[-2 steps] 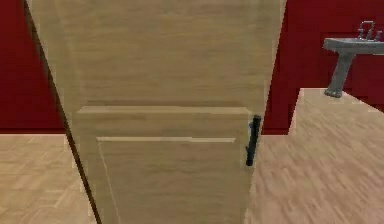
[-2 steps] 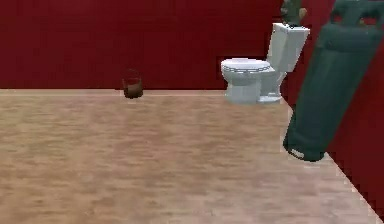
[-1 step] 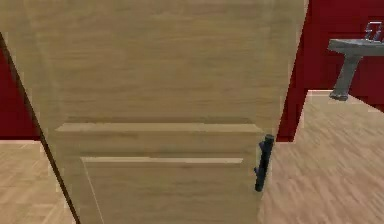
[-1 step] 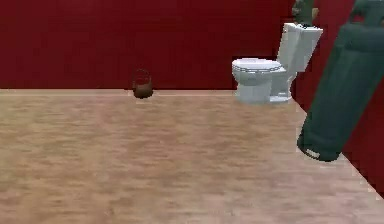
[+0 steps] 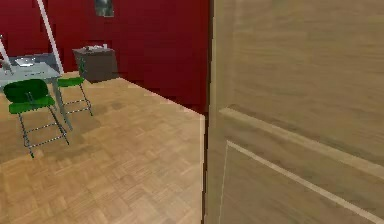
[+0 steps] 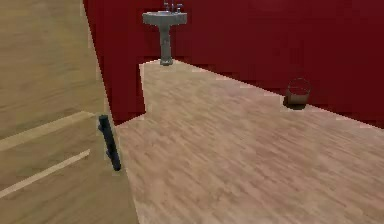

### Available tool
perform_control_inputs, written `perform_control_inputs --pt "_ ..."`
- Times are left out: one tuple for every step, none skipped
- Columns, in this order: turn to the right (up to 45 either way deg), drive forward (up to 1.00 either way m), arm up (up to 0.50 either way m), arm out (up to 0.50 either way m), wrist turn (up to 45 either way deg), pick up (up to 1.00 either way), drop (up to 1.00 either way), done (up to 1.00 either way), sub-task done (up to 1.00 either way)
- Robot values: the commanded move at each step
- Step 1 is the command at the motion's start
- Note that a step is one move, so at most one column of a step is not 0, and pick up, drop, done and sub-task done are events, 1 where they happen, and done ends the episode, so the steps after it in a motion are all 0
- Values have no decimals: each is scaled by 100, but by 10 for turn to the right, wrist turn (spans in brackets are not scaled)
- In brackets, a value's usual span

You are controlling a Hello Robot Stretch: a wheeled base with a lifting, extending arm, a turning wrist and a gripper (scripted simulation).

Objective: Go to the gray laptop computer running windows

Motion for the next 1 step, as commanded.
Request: perform_control_inputs --pt "-180 0 0 0 0 0 0 0 0"
